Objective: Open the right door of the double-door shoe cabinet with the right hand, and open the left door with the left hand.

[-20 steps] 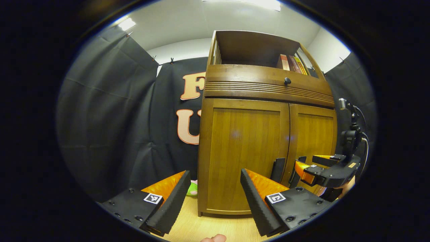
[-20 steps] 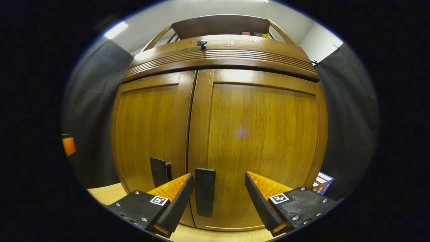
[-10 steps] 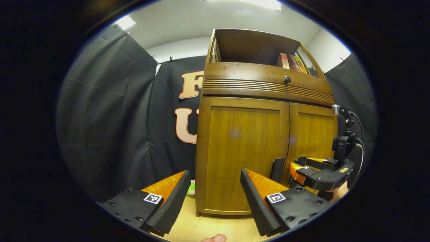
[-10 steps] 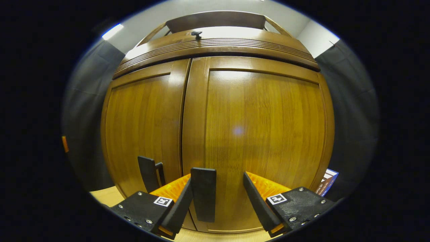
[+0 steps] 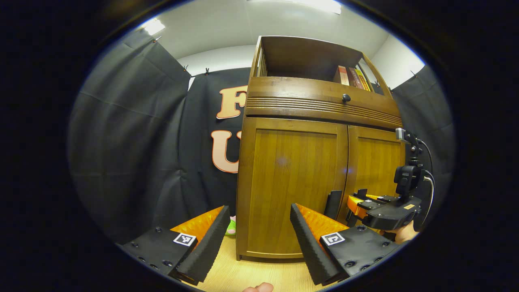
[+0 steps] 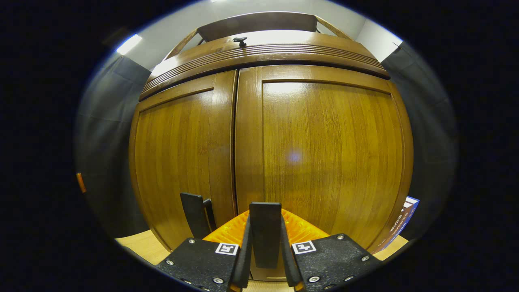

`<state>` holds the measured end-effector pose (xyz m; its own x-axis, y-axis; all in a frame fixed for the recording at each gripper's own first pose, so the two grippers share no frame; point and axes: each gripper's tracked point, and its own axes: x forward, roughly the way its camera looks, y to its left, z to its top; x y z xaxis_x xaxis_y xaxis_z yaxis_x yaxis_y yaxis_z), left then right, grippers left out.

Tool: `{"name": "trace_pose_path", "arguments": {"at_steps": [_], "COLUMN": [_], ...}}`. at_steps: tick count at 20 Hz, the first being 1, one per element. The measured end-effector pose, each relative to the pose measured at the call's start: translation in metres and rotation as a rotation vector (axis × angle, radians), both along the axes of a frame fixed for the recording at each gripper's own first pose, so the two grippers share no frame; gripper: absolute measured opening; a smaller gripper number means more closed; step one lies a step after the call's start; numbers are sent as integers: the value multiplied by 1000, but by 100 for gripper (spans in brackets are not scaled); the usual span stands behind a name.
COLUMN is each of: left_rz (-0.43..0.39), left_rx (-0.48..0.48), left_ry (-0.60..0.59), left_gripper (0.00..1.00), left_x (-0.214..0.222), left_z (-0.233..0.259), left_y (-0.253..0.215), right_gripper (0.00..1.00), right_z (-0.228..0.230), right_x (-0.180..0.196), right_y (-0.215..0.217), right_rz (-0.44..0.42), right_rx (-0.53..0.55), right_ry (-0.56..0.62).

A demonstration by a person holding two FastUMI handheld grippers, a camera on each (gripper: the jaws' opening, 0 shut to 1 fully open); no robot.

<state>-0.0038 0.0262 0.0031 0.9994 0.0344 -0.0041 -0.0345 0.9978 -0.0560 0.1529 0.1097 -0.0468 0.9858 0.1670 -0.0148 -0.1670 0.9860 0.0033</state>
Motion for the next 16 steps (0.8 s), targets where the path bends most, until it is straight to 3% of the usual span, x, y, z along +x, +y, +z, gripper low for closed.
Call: {"name": "trace_pose_path", "arguments": {"at_steps": [2,3,4,5,16], "left_rz": [-4,-6,-9,-13,-35], "left_rx": [0,4,8,12,19], "left_ry": [-3,-5,-7,-7,-22], "left_gripper": [95,95,95,95,95], "left_x": [-1,-2,-4,-5,-20], "left_z": [2,4,4,6,10], "left_y": [-1,-1,-1,-2,-14], "right_gripper": [32,40,18,28,28], "right_z": [-1,-1,-1,-2,-1], "right_x": [0,0,0,0,-39], "right_y": [0,0,1,1,-8], "right_rz": [5,5,5,5,37], "right_rx": [-4,-2,-4,-12,21], "right_ry": [5,8,9,10,8]}}
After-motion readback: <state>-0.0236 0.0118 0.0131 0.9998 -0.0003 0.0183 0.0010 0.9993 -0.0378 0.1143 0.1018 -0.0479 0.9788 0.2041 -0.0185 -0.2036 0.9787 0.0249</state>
